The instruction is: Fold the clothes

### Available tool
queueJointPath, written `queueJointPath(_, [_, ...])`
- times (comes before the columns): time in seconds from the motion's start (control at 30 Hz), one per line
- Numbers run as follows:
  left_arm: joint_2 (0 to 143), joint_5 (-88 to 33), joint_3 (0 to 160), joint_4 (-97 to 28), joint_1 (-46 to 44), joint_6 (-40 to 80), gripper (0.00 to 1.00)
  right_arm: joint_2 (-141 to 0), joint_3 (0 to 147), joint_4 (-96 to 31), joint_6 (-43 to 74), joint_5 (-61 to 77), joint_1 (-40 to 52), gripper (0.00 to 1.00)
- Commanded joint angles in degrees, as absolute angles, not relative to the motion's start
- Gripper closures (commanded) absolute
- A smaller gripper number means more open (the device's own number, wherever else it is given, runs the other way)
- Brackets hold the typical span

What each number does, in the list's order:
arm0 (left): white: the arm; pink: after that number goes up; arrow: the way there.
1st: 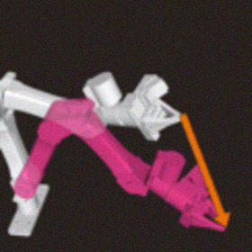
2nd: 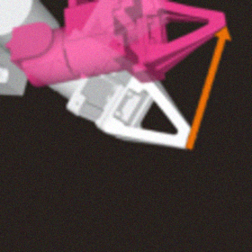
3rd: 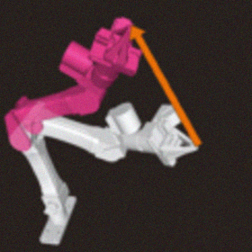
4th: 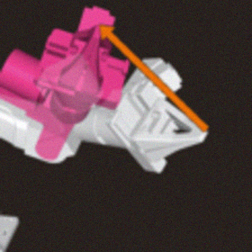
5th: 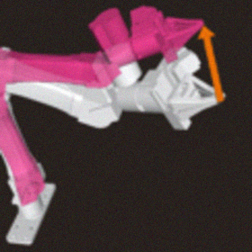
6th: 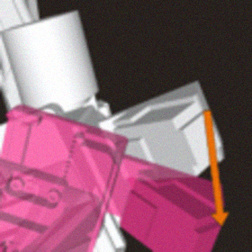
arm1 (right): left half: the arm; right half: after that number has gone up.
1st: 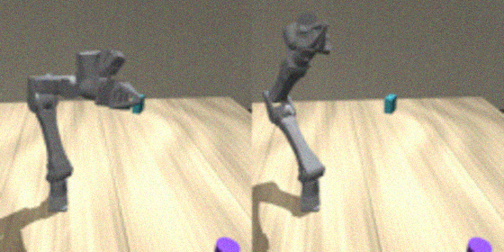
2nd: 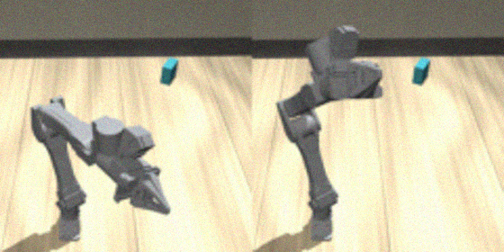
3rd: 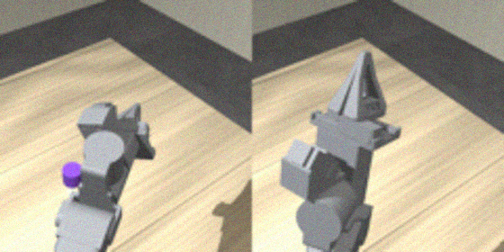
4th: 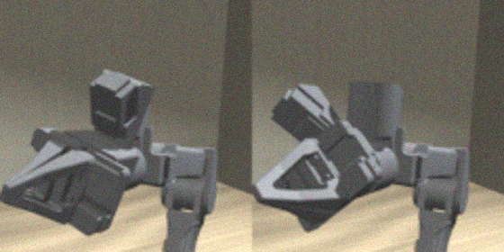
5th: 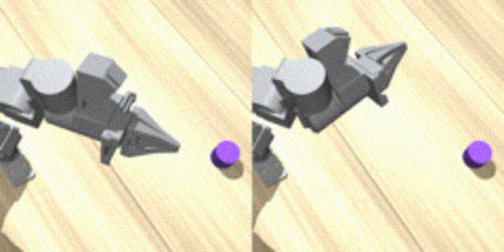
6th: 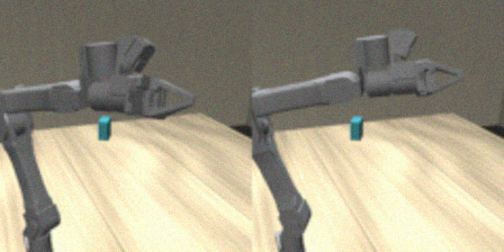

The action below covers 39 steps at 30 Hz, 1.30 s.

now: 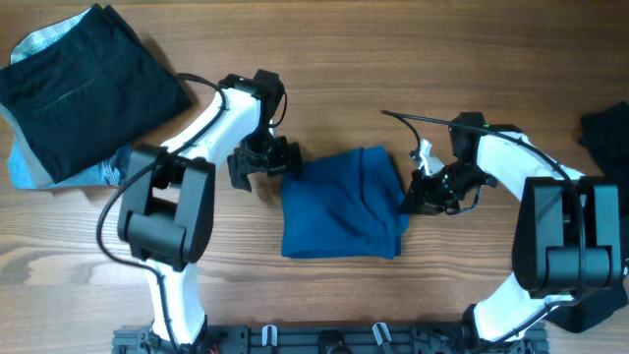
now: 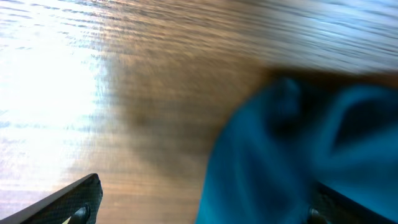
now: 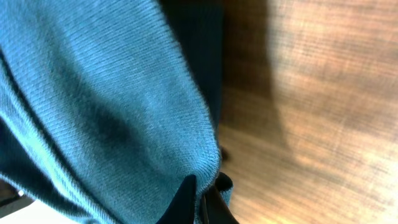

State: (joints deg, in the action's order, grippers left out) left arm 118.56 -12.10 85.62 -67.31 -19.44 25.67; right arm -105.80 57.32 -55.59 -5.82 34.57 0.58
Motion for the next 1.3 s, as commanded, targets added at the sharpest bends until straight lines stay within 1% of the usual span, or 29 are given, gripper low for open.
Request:
queueJointPath(0.0, [109.91,-16.49,85.84,-67.40,-19.77,24.45,0.00,-104.99,61.36,-59.37,-5.15,35.62,0.34,0.96])
queueJointPath(0.13, [108.64,-21.54,85.82,-68.86,-19.81,24.25,0.00,-103.09,64.71,-66.50,0.73,29.50,0.34,0.96])
queueJointPath(0.27, [108.66,-21.58,83.48,-66.50,-23.16,24.03,0.00,-99.77,64.12,-72.95,10.20,20.12,0.36,0.96])
queueJointPath(0.4, [108.66,-20.91,73.43,-60.58,-26.15,24.45,0.00,-99.13,63.16,-73.12,12.62,20.10,0.43,0.96])
queueJointPath(0.5, [108.66,-17.30,67.55,-56.99,-25.23,24.73,0.00,-99.13,57.58,-68.49,22.68,11.70,0.56,0.96])
queueJointPath(0.6, [108.66,-17.06,66.67,-56.97,-23.81,25.47,0.00,-99.13,51.51,-65.80,25.63,11.35,0.56,0.96])
queueJointPath(0.67, [108.66,-17.12,66.67,-57.25,-23.64,26.00,0.00,-99.13,47.72,-64.47,26.11,12.43,0.56,0.96])
queueJointPath(0.77, [108.64,-17.56,66.70,-59.18,-23.73,25.98,0.00,-99.13,46.70,-62.00,25.43,17.34,0.56,0.95])
queueJointPath(0.83, [108.64,-17.56,66.70,-59.57,-23.70,26.04,0.00,-99.13,46.70,-59.57,22.46,20.97,0.56,0.90])
queueJointPath(0.9, [108.64,-17.58,66.70,-59.24,-23.40,29.43,0.00,-99.13,46.70,-57.14,19.62,23.20,0.56,0.81])
queueJointPath(0.97, [108.62,-19.00,66.87,-57.87,-22.59,30.96,0.01,-99.09,47.33,-56.58,20.05,20.78,0.56,0.77])
queueJointPath(1.0, [107.68,-19.03,67.59,-57.84,-21.10,30.96,0.03,-98.87,48.75,-57.39,21.80,18.37,0.49,0.77])
queueJointPath(1.03, [106.43,-18.87,68.25,-57.82,-19.90,30.94,0.03,-98.21,50.30,-58.22,22.61,16.84,0.34,0.76])
queueJointPath(1.1, [102.39,-18.79,69.80,-57.54,-17.41,30.89,0.00,-95.74,54.02,-59.48,22.63,16.12,0.03,0.75])
queueJointPath(1.2, [96.27,-18.81,70.96,-52.82,-16.32,30.68,0.00,-91.15,58.92,-59.77,22.09,18.24,0.03,0.72])
queueJointPath(1.27, [93.78,-18.37,70.96,-46.02,-16.34,30.26,0.00,-86.96,59.35,-59.16,14.59,27.83,0.21,0.72])
